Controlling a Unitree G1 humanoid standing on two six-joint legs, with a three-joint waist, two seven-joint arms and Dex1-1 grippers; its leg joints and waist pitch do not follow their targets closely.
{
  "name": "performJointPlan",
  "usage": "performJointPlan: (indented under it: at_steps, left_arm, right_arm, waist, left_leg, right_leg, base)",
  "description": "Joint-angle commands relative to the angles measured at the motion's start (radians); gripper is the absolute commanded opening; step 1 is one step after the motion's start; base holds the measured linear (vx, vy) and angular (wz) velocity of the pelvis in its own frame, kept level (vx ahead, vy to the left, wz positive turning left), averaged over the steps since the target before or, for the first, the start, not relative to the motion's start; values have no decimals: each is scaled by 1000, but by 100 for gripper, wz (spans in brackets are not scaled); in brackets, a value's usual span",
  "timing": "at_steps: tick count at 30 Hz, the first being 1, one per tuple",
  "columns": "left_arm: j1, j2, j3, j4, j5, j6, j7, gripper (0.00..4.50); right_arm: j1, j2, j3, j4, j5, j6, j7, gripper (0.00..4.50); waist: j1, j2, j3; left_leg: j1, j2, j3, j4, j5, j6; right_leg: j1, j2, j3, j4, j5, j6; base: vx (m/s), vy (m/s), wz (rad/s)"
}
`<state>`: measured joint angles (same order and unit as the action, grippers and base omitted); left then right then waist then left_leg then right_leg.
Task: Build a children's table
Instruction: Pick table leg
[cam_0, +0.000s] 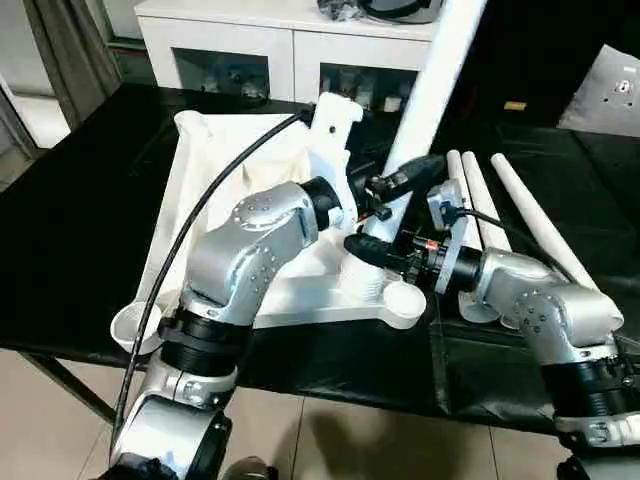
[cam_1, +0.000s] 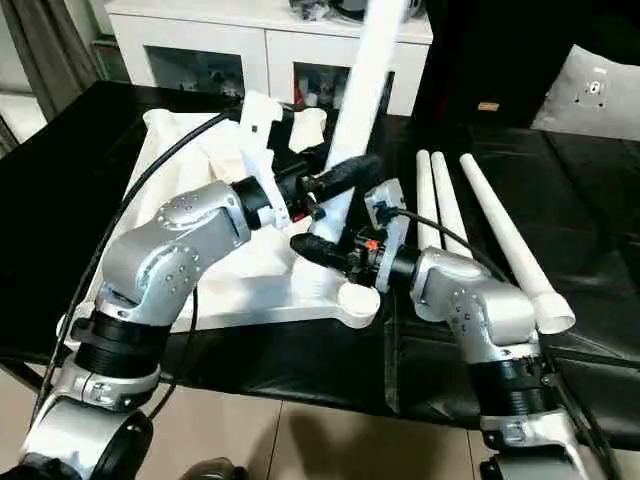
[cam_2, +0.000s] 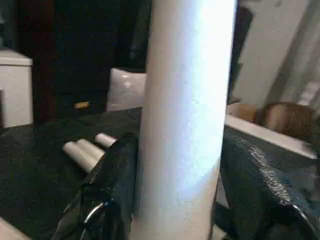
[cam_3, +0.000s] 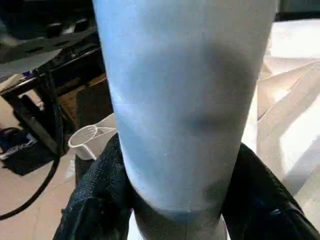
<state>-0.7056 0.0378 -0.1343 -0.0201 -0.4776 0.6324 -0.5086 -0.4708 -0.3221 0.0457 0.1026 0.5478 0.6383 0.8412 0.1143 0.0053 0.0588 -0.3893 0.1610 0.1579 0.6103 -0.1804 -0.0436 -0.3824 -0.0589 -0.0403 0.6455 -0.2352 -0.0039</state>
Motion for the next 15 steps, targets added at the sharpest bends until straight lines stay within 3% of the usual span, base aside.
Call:
performJointPlan:
  at_steps: [1,2,9,14,15]
  left_arm:
    - [21,-5,-42,-77,-60,31,-74,284]
    - [27,-9,-46,-91,-74,35,-84,293]
    - [44,-60,-15,-113,-134,65,-71,333]
    - [44,-70,30,-104,-146,60,-43,334]
    - [48,-60,40,-108,-135,42,-37,334]
  right_arm:
    - [-16,7,-46,36,-17,-52,-59,193]
    - [-16,12,-49,39,-19,-56,-68,193]
    - [-16,25,-53,43,-26,-50,-91,188]
    - [-9,18,-55,46,-35,-71,-92,188]
    - [-8,16,-65,49,-40,-77,-108,188]
  waist:
    - [1,-12,-73]
    - [1,-8,-72]
    - [2,-7,-71]
    - [-4,-16,-68]
    - [-6,-27,-68]
  left_leg:
    - [14,63,-15,-61,-49,59]
    - [14,62,-14,-61,-57,57]
    - [16,61,-13,-63,-73,42]
    - [11,58,-12,-64,-79,52]
    - [12,58,-11,-64,-78,53]
  right_leg:
    - [53,-87,43,-68,71,-260]
    - [52,-86,43,-69,67,-267]
    - [53,-83,44,-72,40,-262]
    - [58,-83,45,-77,23,-249]
    - [58,-83,45,-80,16,-243]
  base:
    - [0,0,0]
    - [0,0,0]
    - [0,0,0]
    - [0,0,0]
    - [0,0,0]
